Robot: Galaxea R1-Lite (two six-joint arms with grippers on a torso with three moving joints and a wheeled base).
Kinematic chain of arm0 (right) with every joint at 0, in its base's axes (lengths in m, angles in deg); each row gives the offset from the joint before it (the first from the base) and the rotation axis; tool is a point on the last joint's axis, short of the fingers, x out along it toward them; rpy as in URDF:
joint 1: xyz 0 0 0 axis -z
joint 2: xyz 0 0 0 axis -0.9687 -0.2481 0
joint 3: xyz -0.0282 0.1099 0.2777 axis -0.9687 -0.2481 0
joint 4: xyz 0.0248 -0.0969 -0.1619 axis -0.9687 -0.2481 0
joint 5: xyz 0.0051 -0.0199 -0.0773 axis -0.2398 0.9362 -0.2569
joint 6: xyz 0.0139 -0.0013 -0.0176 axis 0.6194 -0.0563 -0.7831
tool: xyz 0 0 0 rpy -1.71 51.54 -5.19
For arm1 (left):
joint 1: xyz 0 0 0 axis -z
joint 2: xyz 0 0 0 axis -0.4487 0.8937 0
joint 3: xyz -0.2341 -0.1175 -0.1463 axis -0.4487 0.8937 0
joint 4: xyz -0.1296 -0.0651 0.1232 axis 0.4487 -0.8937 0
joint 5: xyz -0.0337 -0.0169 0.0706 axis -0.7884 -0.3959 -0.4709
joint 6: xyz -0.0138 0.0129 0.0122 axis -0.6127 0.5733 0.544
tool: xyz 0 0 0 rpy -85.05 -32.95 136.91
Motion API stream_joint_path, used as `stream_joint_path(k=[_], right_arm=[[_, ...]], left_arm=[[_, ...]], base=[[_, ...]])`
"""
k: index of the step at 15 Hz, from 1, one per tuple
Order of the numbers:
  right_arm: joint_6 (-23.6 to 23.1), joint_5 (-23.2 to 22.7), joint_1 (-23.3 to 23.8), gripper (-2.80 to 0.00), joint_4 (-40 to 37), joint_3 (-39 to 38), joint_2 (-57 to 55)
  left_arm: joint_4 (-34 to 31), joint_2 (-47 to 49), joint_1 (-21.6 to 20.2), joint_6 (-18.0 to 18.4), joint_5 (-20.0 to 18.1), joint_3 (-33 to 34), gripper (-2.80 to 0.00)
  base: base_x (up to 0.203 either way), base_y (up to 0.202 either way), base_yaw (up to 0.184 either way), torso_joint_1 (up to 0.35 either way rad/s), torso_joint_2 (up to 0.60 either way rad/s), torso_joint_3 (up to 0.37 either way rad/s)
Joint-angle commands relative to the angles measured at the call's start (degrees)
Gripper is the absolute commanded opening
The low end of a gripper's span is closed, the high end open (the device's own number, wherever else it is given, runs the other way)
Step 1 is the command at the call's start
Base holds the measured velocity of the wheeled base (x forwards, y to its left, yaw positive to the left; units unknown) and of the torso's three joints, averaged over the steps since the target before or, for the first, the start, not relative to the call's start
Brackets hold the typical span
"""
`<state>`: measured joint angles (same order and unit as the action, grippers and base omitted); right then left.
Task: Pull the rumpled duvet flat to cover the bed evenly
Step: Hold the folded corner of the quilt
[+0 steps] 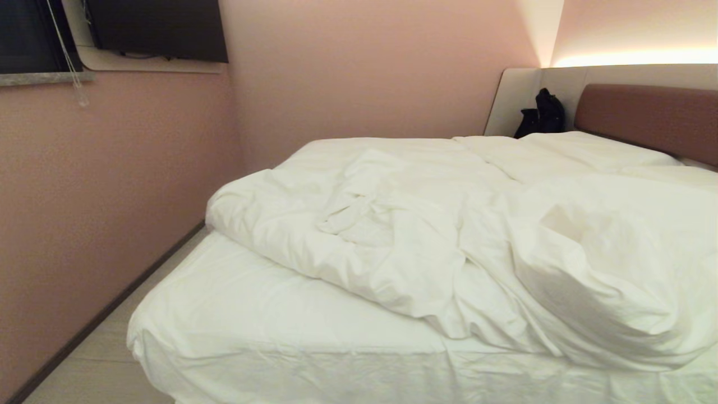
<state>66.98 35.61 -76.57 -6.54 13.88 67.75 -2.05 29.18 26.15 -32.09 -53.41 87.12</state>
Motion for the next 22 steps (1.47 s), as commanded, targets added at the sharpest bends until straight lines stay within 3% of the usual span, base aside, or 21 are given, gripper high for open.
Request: stream_joint_path(k=[1, 15, 22], right_arm=[[0.0, -0.1, 0.0, -2.8, 0.0, 0.0, 0.0], [0.0, -0.1, 0.0, -2.8, 0.0, 0.0, 0.0], [0.0, 0.0, 0.0, -2.8, 0.0, 0.0, 0.0]], left_arm=[[0.0, 0.1, 0.0, 0.0, 0.0, 0.0, -2.8], [0.0, 0.0, 0.0, -0.3, 0.2, 0.0, -2.8], [-0.1, 0.0, 0.0, -0.2, 0.0, 0.0, -2.8]], base=[[0.0, -0.201, 0.001, 0.007, 0.01, 0.002], [0.0, -0.191, -0.001, 0.003, 0.0, 0.002], [0.0, -0.014, 0.0, 0.001, 0.0, 0.001]])
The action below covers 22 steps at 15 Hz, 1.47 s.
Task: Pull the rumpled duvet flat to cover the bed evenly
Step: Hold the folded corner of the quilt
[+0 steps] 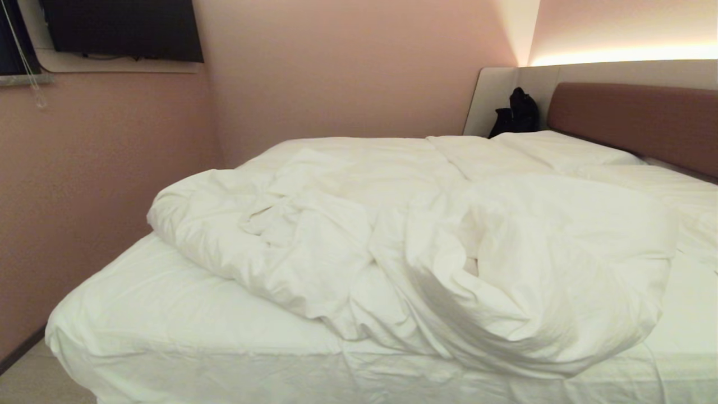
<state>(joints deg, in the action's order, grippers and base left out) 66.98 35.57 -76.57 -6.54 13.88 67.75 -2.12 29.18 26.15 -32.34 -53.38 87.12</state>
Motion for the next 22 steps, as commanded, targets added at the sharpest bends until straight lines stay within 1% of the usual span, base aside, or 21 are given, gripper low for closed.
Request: stream_joint_path(k=[1, 6, 8, 15, 18, 22], right_arm=[[0.0, 0.0, 0.0, -2.8, 0.0, 0.0, 0.0], [0.0, 0.0, 0.0, -2.8, 0.0, 0.0, 0.0], [0.0, 0.0, 0.0, -2.8, 0.0, 0.0, 0.0], [0.0, 0.0, 0.0, -2.8, 0.0, 0.0, 0.0], [0.0, 0.0, 0.0, -2.8, 0.0, 0.0, 0.0], [0.0, 0.0, 0.0, -2.8, 0.0, 0.0, 0.0]], left_arm=[[0.0, 0.0, 0.0, 0.1, 0.0, 0.0, -2.8], [0.0, 0.0, 0.0, 0.0, 0.0, 0.0, -2.8], [0.1, 0.0, 0.0, -0.7, 0.2, 0.0, -2.8], [0.1, 0.0, 0.0, -1.2, 0.4, 0.0, -2.8], [0.1, 0.0, 0.0, -2.1, 0.5, 0.0, -2.8], [0.2, 0.0, 0.0, -1.8, 0.5, 0.0, -2.8]], base=[[0.0, 0.0, 0.0, 0.0, 0.0, 0.0], [0.0, 0.0, 0.0, 0.0, 0.0, 0.0], [0.0, 0.0, 0.0, 0.0, 0.0, 0.0], [0.0, 0.0, 0.0, 0.0, 0.0, 0.0], [0.0, 0.0, 0.0, 0.0, 0.0, 0.0], [0.0, 0.0, 0.0, 0.0, 0.0, 0.0]])
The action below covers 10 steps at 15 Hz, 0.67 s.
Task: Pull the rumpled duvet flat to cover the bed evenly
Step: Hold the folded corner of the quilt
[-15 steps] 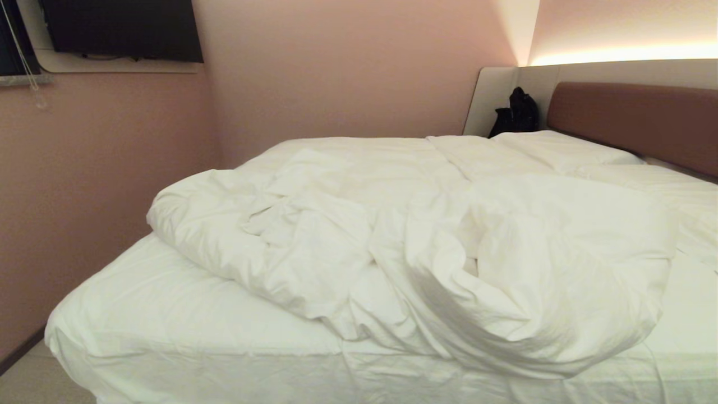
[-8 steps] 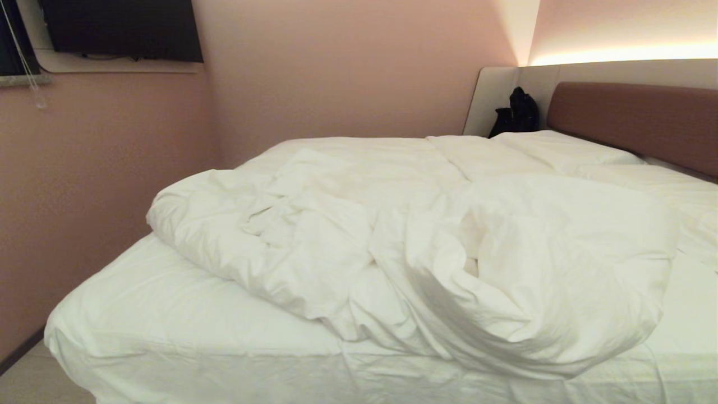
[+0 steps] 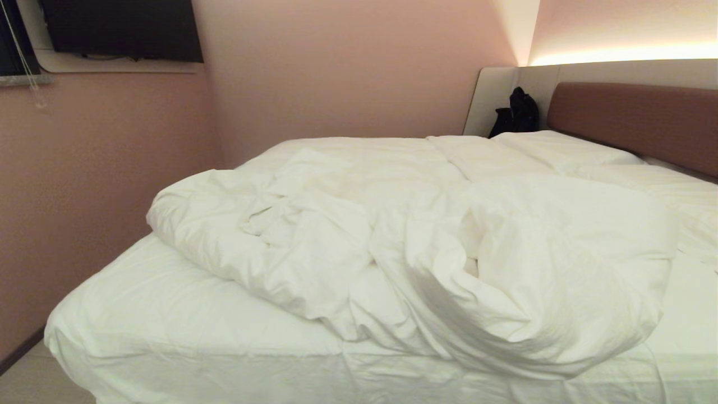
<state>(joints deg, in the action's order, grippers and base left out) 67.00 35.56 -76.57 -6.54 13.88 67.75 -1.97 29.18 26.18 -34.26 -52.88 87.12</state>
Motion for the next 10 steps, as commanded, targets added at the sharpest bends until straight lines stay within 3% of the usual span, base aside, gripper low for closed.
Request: stream_joint_path(k=[1, 10], right_arm=[[0.0, 0.0, 0.0, -2.8, 0.0, 0.0, 0.0], [0.0, 0.0, 0.0, -2.8, 0.0, 0.0, 0.0]], left_arm=[[0.0, 0.0, 0.0, 0.1, 0.0, 0.0, -2.8], [0.0, 0.0, 0.0, -0.6, 0.0, 0.0, -2.8]], base=[[0.0, 0.0, 0.0, 0.0, 0.0, 0.0], [0.0, 0.0, 0.0, 0.0, 0.0, 0.0]])
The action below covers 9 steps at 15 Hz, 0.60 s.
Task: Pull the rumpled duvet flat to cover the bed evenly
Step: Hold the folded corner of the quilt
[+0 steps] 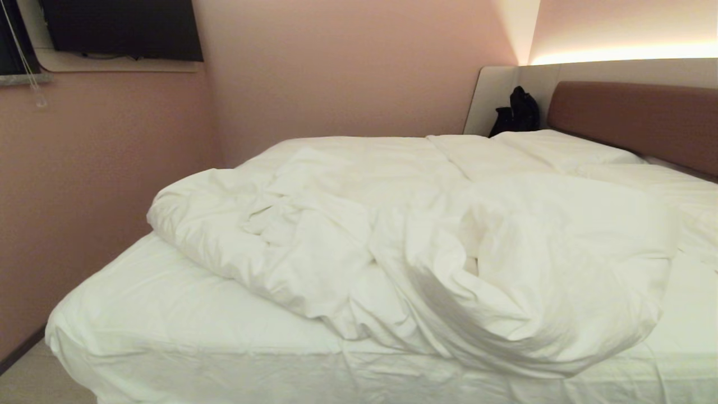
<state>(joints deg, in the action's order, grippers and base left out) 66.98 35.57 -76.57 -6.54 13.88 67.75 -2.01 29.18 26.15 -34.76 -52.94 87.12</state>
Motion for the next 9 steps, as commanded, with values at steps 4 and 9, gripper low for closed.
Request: stream_joint_path(k=[4, 9], right_arm=[[0.1, 0.0, 0.0, -2.8, 0.0, 0.0, 0.0], [0.0, 0.0, 0.0, -2.8, 0.0, 0.0, 0.0]], left_arm=[[0.0, 0.0, 0.0, 0.0, 0.0, 0.0, -2.8], [0.0, 0.0, 0.0, 0.3, 0.0, 0.0, -2.8]], base=[[-0.13, 0.0, 0.0, -0.002, 0.0, 0.003], [0.0, 0.0, 0.0, 0.0, 0.0, 0.0]])
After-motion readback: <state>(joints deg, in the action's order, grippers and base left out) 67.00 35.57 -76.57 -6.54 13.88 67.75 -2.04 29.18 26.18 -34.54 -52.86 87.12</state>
